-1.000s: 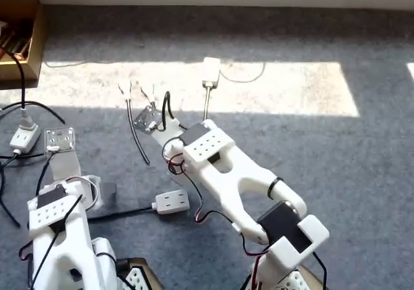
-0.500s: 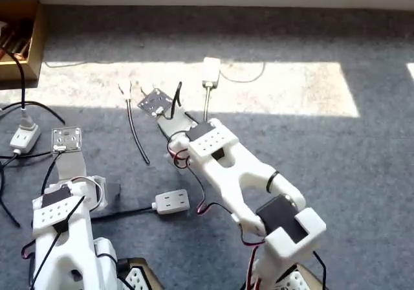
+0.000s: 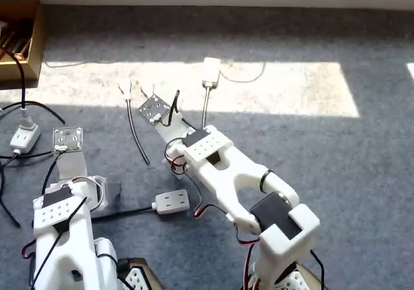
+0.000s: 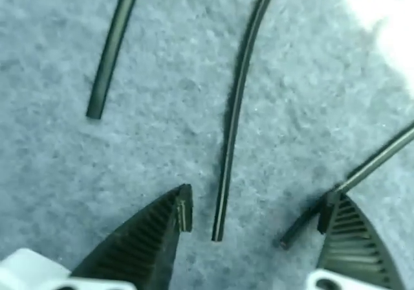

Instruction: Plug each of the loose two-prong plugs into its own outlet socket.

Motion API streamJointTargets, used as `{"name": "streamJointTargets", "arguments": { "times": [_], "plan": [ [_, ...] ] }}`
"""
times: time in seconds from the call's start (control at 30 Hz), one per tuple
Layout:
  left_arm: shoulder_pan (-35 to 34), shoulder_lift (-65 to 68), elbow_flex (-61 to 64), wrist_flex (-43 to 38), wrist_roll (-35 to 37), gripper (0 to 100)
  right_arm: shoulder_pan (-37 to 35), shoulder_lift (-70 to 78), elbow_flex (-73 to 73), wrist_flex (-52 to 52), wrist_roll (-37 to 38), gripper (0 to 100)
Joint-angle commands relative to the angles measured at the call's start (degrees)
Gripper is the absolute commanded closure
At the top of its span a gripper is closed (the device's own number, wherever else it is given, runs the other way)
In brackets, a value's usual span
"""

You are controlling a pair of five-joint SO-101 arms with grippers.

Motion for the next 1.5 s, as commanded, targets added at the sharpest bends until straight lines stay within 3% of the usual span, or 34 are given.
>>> {"name": "streamJointTargets", "arguments": {
  "times": [0.0,0.4,0.47,0.6,0.67,0.8,0.97,1.33,1.47],
  "plan": [
    [1.4,-0.9,0.0,-0.4,-0.6,66,-2.6,-4.4,-0.1,-0.8,-0.2,68.7],
    [1.4,-0.9,0.0,-0.4,-0.6,66,-3.5,-2.9,0.8,-1.1,-0.1,69.5],
    [1.4,-0.8,0.1,-0.4,-0.6,66,-3.2,-0.9,0.4,-1.1,-0.1,76.5],
    [1.4,-0.7,0.1,-0.4,-0.6,66,-0.8,3.6,-1.3,-1.3,-0.1,99.8],
    [1.4,-0.7,0.1,-0.4,-0.6,66,1.3,5.1,-2.2,-1.2,-0.1,95.7],
    [1.4,-0.7,0.1,-0.4,-0.6,66,5.3,5.1,-3.1,1.3,-0.1,99.1],
    [1.4,-0.6,0.1,-0.4,-0.6,66,9.3,-2.9,-5.1,12.4,0.6,99.3],
    [1.4,-0.6,0.1,-0.4,-0.6,66,17.7,-27.1,-4.5,57.2,21.2,99.3],
    [1.4,-0.6,0.1,-0.4,-0.6,66,27.0,-36.5,7.2,59.2,28.0,99.3]
  ]
}}
